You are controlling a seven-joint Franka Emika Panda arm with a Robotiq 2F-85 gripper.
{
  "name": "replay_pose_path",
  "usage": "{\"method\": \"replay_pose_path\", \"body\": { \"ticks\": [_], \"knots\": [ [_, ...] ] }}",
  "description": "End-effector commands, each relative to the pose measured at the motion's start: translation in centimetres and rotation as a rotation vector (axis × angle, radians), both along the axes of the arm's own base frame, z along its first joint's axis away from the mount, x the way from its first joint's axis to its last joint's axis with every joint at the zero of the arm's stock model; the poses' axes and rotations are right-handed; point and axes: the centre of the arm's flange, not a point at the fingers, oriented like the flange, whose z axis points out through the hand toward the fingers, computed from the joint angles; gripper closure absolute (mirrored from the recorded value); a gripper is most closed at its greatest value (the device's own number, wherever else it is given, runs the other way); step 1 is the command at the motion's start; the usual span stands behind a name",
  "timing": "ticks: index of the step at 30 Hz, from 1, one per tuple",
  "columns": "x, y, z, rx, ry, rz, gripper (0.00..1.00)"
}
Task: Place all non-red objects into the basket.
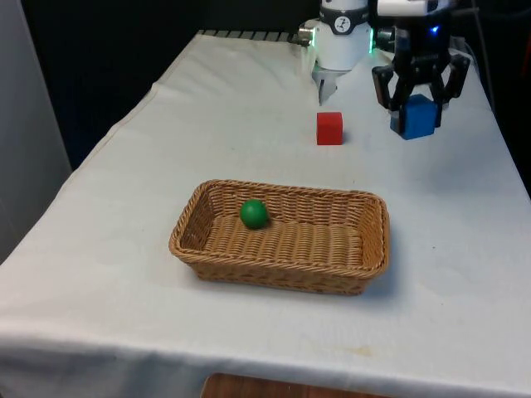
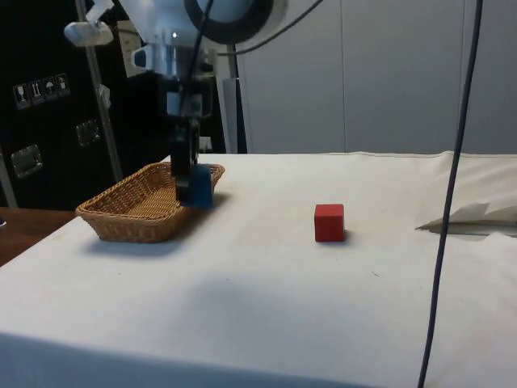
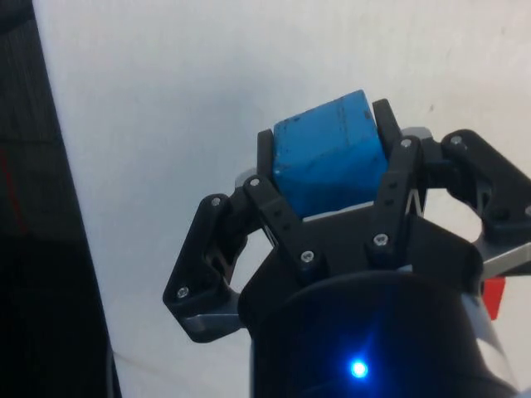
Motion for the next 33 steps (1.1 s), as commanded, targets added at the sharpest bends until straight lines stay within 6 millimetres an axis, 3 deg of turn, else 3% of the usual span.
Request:
{"method": "replay_pose_path", "body": {
  "ticks": [1, 5, 9, 14, 26, 33],
  "knots": [
    [0.3, -0.1, 0.3, 0.0, 0.0, -0.001, 0.94],
    [2.0, -1.0, 2.1, -0.002, -0.002, -0.001, 0.94],
    [2.5, -1.2, 2.6, -0.002, -0.01, -0.005, 0.94],
    [4.8, -2.3, 3.1, -0.003, -0.013, -0.008, 0.94],
    [7.8, -4.1, 3.0, -0.029, -0.031, -0.017, 0.94],
    [9.9, -6.2, 1.7, -0.036, -0.032, -0.021, 0.94]
  ]
}}
